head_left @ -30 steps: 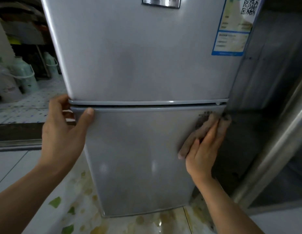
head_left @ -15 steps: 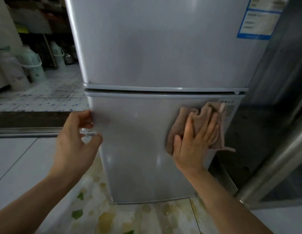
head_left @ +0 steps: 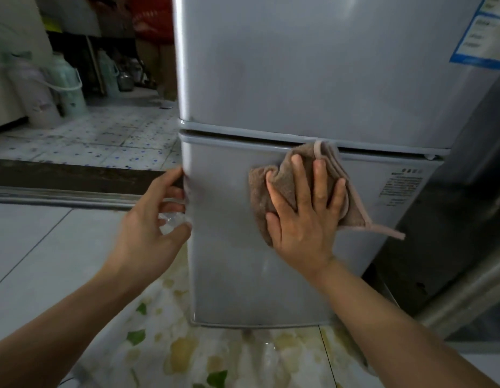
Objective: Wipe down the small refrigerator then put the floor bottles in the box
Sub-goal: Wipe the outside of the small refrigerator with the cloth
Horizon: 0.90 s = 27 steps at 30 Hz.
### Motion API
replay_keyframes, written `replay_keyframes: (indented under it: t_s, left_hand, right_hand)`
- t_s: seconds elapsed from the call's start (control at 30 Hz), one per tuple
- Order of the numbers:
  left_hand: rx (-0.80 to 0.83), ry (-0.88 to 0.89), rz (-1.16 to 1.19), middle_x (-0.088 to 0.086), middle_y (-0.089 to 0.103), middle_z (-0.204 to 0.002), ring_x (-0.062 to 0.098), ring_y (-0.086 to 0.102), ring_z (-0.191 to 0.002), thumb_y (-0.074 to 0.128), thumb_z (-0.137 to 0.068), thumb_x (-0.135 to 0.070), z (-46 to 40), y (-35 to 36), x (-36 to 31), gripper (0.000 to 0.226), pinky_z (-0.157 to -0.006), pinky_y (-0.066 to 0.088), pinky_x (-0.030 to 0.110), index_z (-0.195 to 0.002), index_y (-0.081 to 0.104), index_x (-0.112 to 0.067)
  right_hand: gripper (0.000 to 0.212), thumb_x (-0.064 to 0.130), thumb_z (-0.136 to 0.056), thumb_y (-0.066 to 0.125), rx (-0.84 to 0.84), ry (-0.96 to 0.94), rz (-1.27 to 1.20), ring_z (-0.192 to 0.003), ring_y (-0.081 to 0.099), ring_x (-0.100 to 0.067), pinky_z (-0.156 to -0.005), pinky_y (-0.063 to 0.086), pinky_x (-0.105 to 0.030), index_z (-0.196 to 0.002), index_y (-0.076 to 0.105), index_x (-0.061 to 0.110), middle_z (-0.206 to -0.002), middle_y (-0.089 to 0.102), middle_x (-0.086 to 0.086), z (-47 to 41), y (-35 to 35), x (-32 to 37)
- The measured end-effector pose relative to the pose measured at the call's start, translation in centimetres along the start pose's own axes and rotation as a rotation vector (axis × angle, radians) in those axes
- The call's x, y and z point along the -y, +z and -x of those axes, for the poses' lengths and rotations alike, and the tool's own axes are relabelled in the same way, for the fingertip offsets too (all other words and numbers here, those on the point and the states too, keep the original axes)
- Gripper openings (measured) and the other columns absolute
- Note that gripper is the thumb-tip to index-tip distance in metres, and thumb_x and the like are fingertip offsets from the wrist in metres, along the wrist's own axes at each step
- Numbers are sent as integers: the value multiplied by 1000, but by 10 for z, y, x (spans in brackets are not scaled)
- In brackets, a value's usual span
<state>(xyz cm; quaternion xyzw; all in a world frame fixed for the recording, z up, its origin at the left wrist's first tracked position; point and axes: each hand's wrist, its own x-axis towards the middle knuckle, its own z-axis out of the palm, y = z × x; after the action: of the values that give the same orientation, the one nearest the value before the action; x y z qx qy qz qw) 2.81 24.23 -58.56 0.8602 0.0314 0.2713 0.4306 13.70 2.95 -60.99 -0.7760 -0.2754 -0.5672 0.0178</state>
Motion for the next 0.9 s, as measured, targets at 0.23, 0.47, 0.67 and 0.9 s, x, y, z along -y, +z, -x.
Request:
replay_keyframes:
  t_s: [0.23, 0.47, 0.67, 0.9]
  left_hand:
    - [91, -30, 84, -22, 56, -107, -14, 54, -96, 67, -75, 2, 3, -9, -2, 84, -68, 46, 8, -134, 34, -48]
    - [219, -82, 183, -19, 57, -107, -1, 62, -96, 63, -75, 6, -2, -23, 0, 80, -80, 53, 25, -128, 39, -48]
    - [228, -151, 186, -11, 56, -116, 4, 61, -98, 65, -78, 0, 5, -29, 13, 74, -83, 55, 31, -135, 37, -39]
    - [111, -185, 98, -11, 57, -114, 1, 59, -95, 64, -79, 0, 12, -48, 24, 67, -76, 53, 22, -131, 40, -35]
  right_hand:
    - [38, 29, -97, 46, 86, -445, -40, -141, 28, -18, -117, 6, -41, -134, 46, 29, -149, 33, 7, 26, -4, 8]
    - [58, 36, -94, 40, 16, -233, -29, -147, 4, -25, -117, -2, -48, -150, 25, 27, -158, 14, -2, -42, -5, 34]
    - [52, 30, -92, 51, 76, -467, -7, -145, 15, -25, -118, -1, -45, -143, 41, 23, -153, 31, -1, -21, -6, 47]
    - [56, 32, -90, 47, 147, -573, 38, -143, 17, -28, -113, 1, -48, -145, 36, 23, -154, 24, -5, -70, -23, 47]
